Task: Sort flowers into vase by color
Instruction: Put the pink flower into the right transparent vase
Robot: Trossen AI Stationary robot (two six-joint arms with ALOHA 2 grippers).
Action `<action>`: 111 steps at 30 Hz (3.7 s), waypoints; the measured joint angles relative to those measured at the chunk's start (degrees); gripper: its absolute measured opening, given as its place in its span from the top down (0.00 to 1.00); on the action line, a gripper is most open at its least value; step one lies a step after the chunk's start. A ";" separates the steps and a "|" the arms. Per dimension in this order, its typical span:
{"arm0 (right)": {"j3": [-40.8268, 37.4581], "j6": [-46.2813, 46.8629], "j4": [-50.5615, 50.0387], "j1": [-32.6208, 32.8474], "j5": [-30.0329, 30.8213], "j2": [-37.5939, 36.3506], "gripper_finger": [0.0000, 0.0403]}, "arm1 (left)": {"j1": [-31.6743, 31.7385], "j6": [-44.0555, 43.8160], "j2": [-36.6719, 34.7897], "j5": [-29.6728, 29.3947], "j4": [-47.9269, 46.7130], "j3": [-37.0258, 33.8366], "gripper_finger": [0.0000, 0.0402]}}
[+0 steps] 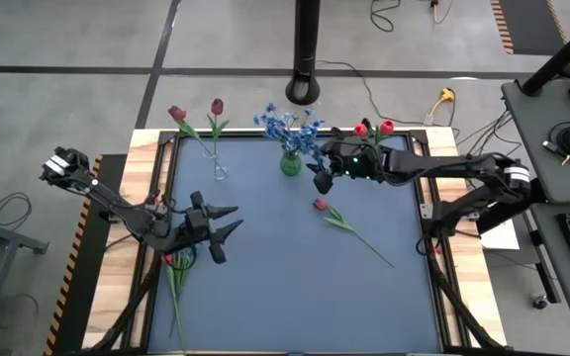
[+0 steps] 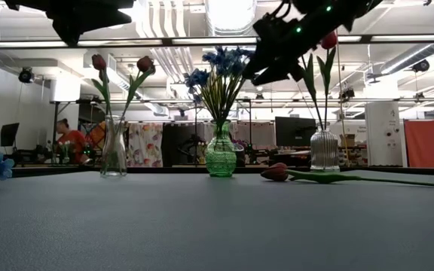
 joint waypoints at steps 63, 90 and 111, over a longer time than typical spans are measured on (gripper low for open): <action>0.00 4.65 -21.71 20.95 -0.30 -4.27 0.41 | -14.56 -125.86 56.70 42.66 -113.75 61.16 0.49; 0.00 2.08 -18.74 20.95 0.16 -4.27 0.41 | -12.29 -125.29 61.05 55.60 -114.17 58.85 0.42; -0.11 1.22 -17.25 20.94 0.20 -4.01 0.41 | -17.66 -127.98 60.54 71.99 -109.90 56.59 0.43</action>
